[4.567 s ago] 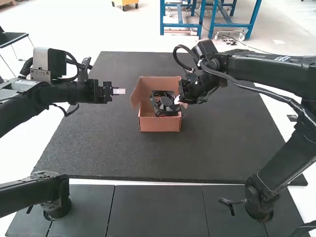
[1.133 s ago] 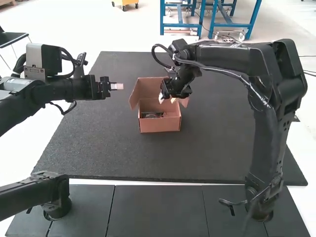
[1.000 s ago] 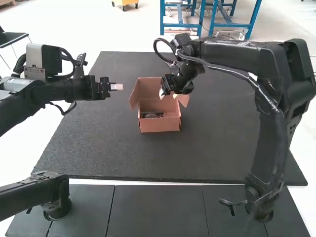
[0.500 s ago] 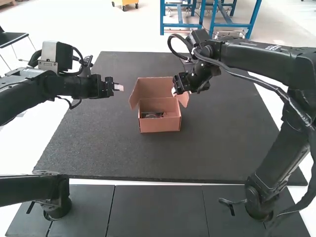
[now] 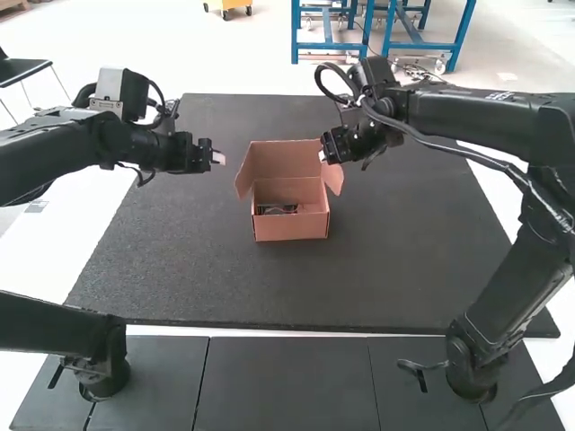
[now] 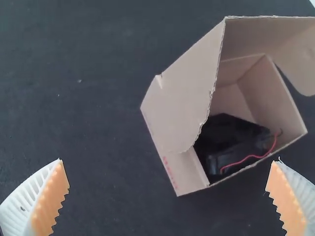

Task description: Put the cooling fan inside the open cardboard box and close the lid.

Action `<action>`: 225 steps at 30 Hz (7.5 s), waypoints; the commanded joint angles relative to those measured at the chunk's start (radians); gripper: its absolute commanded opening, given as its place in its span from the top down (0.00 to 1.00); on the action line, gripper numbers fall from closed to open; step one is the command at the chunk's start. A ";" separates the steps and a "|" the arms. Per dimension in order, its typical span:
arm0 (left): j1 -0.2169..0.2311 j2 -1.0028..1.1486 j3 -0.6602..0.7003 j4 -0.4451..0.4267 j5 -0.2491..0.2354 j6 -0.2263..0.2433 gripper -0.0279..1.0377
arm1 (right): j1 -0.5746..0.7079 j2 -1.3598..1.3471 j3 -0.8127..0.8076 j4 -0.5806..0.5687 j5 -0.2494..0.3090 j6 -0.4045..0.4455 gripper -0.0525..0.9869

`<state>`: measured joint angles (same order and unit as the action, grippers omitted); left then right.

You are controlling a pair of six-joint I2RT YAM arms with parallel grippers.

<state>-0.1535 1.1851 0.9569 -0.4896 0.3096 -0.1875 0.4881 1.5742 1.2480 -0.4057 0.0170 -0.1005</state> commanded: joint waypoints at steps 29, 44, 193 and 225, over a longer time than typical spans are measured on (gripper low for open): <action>0.000 0.165 0.105 0.032 -0.122 0.051 0.09 | -0.085 0.122 0.050 0.002 -0.114 -0.068 0.55; -0.029 0.243 0.123 0.069 -0.124 0.072 0.09 | -0.085 0.150 0.099 -0.027 -0.170 -0.071 0.93; -0.133 0.308 0.223 0.108 -0.055 0.102 0.07 | -0.013 0.110 0.292 -0.369 -0.210 0.025 0.08; -0.190 0.331 0.226 0.115 -0.050 0.102 0.07 | 0.000 -0.068 0.260 -0.435 -0.221 0.068 0.08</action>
<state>-0.3405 1.5585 1.1496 -0.3771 0.2546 -0.0902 0.4759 1.5311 1.5120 -0.8505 -0.1951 -0.0380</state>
